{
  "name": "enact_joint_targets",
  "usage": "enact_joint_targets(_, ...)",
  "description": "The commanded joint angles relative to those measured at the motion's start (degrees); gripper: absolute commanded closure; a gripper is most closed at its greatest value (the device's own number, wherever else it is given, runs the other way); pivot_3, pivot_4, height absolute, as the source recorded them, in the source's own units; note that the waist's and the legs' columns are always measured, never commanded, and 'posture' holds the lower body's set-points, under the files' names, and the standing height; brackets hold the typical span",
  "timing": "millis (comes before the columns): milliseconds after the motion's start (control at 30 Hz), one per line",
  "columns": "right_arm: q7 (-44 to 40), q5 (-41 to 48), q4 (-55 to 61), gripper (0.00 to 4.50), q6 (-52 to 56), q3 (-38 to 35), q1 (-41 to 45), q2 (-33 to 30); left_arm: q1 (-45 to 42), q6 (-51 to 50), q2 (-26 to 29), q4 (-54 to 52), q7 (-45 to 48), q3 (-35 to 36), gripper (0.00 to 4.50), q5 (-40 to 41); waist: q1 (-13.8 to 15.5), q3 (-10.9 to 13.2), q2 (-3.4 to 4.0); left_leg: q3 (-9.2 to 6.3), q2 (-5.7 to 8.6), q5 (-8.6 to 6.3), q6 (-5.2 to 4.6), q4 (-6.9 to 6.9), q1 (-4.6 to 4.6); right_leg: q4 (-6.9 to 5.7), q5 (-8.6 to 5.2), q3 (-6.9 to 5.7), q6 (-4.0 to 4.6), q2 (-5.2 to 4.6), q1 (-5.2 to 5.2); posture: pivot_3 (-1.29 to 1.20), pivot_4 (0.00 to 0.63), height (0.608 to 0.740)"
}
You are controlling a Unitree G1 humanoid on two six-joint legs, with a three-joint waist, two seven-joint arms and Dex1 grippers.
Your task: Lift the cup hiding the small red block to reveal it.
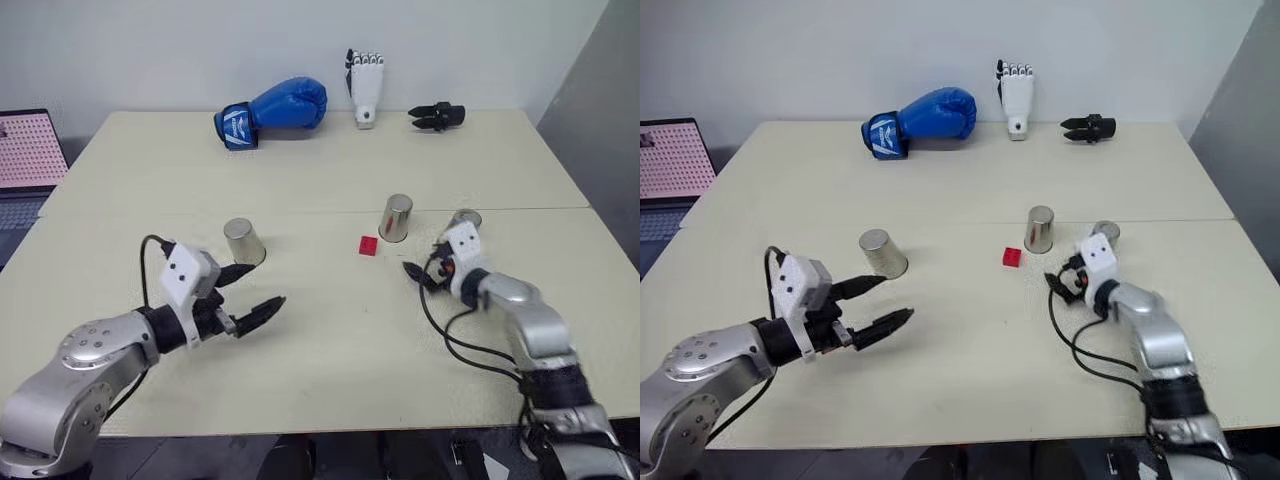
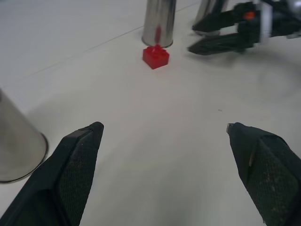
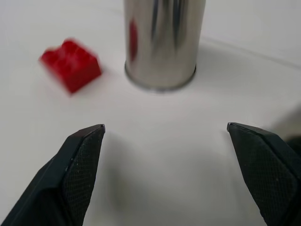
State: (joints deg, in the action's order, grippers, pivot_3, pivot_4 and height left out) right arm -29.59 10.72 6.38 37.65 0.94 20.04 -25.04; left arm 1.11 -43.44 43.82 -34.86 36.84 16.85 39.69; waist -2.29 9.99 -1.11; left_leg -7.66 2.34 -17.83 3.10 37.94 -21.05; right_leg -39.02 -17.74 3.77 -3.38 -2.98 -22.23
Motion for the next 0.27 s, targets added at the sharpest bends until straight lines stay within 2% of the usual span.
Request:
enact_joint_targets(33,-4.26,5.68,13.69,0.05,6.52,-3.87,-2.84,-5.04,-4.88,-4.84,1.32,0.53,-1.37,2.94,0.00,5.71,-0.18,0.00,0.00,0.04,0.00,-0.01,-0.02,0.02,0.01,-0.01,0.00,0.04,0.00,0.00,0.00,0.00,0.150,0.740)
enact_joint_targets(133,-7.78,11.42,20.27,0.05,12.35,-7.70,-4.18,-10.02,-8.14,-8.53,3.42,1.90,-0.67,3.69,0.00,8.54,-0.17,0.01,0.00,0.00,-0.02,-0.11,-0.23,0.04,0.05,-0.05,0.02,-0.01,-0.04,0.01,0.05,0.00,0.150,0.740)
enact_joint_targets(267,-10.69,17.40,24.81,0.05,18.46,-13.02,-4.31,-16.20,-6.77,-11.18,7.97,4.12,4.13,5.58,0.00,11.25,-0.24,0.00,0.00,0.00,-0.03,-0.11,-0.26,0.01,0.14,-0.05,0.02,-0.01,-0.04,0.13,0.11,0.00,0.150,0.740)
